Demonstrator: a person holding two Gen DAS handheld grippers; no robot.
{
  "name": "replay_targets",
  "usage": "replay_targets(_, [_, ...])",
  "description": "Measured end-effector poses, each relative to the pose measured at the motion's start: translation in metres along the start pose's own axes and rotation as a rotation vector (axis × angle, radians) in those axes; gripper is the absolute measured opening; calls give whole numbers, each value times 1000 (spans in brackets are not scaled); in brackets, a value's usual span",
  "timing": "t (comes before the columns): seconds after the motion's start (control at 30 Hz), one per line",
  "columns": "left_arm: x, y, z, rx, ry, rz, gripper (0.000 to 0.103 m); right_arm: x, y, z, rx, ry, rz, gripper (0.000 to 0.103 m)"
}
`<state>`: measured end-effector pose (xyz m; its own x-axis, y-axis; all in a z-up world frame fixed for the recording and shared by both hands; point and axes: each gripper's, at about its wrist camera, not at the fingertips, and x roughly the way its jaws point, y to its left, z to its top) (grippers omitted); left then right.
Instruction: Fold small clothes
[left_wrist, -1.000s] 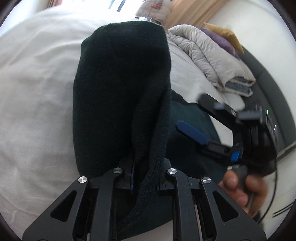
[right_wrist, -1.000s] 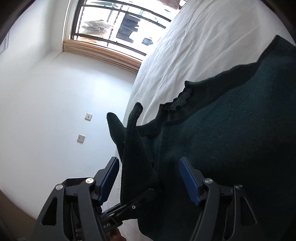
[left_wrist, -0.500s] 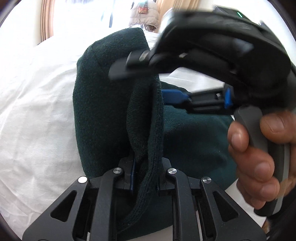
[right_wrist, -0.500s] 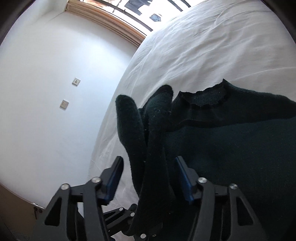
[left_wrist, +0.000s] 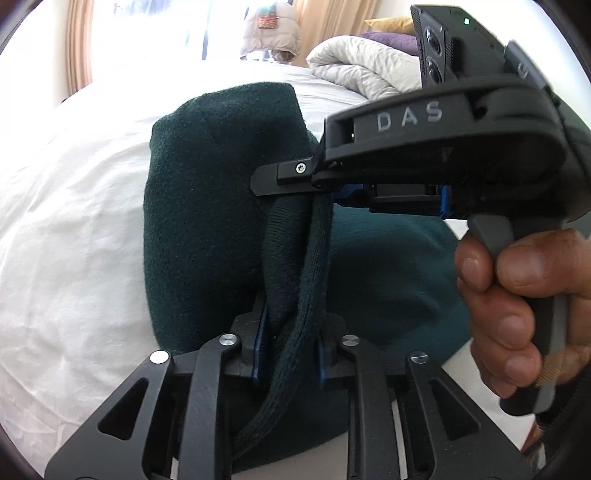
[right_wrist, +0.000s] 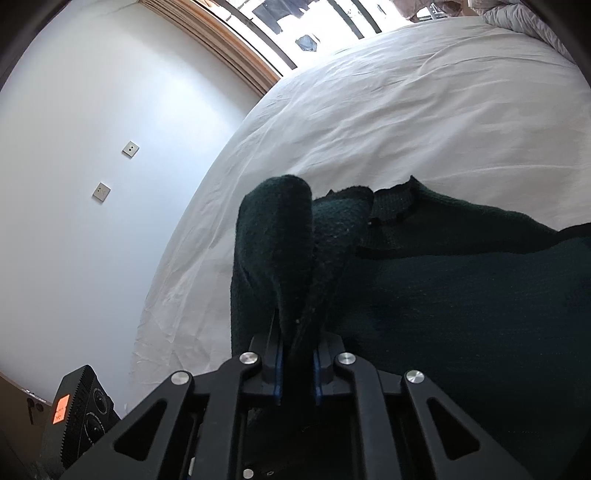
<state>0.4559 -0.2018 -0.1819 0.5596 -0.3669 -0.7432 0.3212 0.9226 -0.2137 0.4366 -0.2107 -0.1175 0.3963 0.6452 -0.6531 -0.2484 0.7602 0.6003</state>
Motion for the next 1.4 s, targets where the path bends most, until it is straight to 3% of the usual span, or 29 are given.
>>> replay_targets(0.13, [-21, -16, 2, 11, -21, -66, 31, -12, -14, -4, 13, -16, -1, 11])
replay_targets(0.2, [-36, -21, 2, 19, -40, -131, 58, -12, -22, -1, 32, -25, -3, 11])
replay_targets(0.3, [-62, -29, 0, 47, -111, -198, 70, -24, -43, -4, 61, -39, -10, 11])
replay_targets(0.4, [-65, -31, 5, 74, -149, -195, 70, -38, -62, -5, 90, -48, -23, 11])
replay_targets(0.53, [-37, -18, 12, 47, -118, -180, 69, -59, -90, -3, 140, -69, -52, 11])
replay_targets(0.7, [24, -11, 4, 57, 20, -137, 55, -66, -129, -10, 240, -77, -65, 13])
replay_targets(0.8, [41, -5, -4, 58, 41, -112, 55, -61, -135, -23, 275, -82, -28, 25])
replay_targets(0.83, [42, -6, -7, 63, 35, -108, 55, -61, -136, -27, 294, -86, 1, 34])
replay_targets(0.93, [53, -9, -9, 86, 40, -102, 55, -60, -127, -40, 266, -78, 41, 40])
replay_targets(1.03, [56, -7, -10, 80, 48, -104, 55, -59, -120, -55, 222, -43, 27, 39])
replay_targets(1.17, [52, -20, -4, 105, 51, -84, 57, -59, -114, -66, 215, -46, -9, 23])
replay_targets(1.4, [43, -23, -1, 115, 51, -95, 60, -82, -118, -61, 233, -128, -82, 16])
